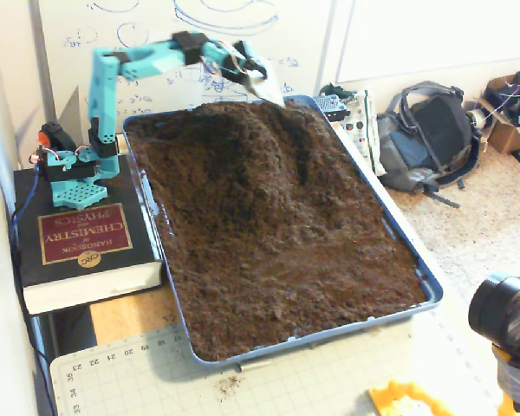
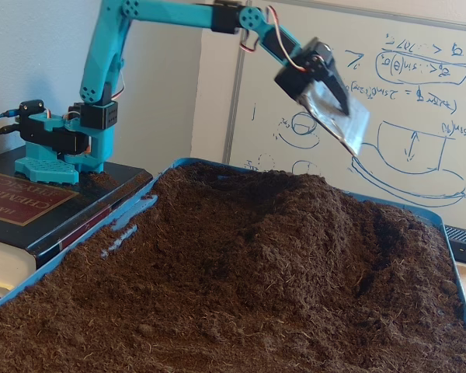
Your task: Build a berm.
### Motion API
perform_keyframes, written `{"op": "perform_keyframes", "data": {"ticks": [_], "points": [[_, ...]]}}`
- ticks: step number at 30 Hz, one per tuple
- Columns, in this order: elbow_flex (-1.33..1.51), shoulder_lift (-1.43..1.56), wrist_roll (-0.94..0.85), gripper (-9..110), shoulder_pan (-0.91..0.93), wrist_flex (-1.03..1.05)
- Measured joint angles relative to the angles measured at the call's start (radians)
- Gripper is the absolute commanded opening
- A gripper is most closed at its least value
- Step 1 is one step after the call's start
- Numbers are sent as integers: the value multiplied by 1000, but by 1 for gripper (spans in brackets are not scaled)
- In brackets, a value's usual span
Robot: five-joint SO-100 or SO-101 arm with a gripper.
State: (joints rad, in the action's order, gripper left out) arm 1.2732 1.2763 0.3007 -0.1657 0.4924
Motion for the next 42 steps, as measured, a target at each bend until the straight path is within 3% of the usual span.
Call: {"op": "perform_keyframes", "data": {"ticks": [12, 19, 28, 42], "points": [[-801, -810, 0, 0, 41, 0], [-945, -1091, -140, 0, 87, 0], [-1003, -1187, -199, 0, 97, 17], [-1042, -1106, -213, 0, 97, 459]]}}
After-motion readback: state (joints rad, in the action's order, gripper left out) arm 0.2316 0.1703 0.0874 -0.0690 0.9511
